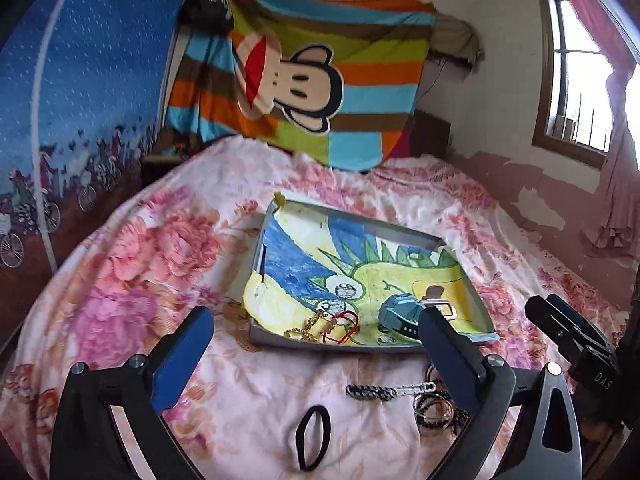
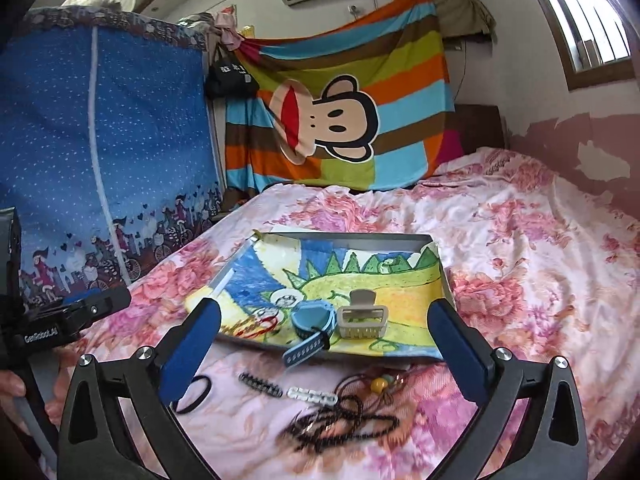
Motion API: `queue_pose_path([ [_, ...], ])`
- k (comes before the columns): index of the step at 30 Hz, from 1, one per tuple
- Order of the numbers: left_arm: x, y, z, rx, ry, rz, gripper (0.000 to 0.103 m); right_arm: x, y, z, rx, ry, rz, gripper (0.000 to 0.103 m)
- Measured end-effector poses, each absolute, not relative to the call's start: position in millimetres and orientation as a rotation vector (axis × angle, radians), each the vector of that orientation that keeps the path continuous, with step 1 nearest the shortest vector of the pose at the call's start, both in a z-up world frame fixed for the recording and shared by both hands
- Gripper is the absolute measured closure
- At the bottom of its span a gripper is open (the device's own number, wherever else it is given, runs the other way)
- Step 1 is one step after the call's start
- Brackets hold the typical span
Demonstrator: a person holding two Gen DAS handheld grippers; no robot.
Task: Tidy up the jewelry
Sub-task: 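Withdraw both open tools from the tray toward the black hair tie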
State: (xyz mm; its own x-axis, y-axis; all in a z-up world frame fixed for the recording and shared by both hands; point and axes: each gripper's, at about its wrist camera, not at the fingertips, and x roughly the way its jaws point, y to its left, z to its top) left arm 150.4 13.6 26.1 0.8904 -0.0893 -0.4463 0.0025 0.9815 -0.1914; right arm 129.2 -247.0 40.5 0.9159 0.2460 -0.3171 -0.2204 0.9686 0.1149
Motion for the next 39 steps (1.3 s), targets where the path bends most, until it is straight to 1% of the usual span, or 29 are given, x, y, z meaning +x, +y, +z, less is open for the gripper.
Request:
queue_pose_path([
  [8,103,18,29,-0.182,0.438,-0.02,0.0,81,-252,41,0.088,0.332,0.253,0.001],
  [14,74,22,27,-0.169,0.428,-0.005,0.0,60,-257,31,0.104,0.375,0.237,0.001],
  [20,54,26,20,-0.164,0.453,-0.002,0.0,50,-264,15,0.119,0.458,0.218,0.001],
  [29,46,28,-4,-0.121,0.575,-0.025,0.0,63,-264,-10,0.103,0.598,0.224,0.001],
  [39,62,26,-26,-0.117,0.711,-0.07,0.0,86,-263,-35,0.132,0.751,0.25,0.001],
])
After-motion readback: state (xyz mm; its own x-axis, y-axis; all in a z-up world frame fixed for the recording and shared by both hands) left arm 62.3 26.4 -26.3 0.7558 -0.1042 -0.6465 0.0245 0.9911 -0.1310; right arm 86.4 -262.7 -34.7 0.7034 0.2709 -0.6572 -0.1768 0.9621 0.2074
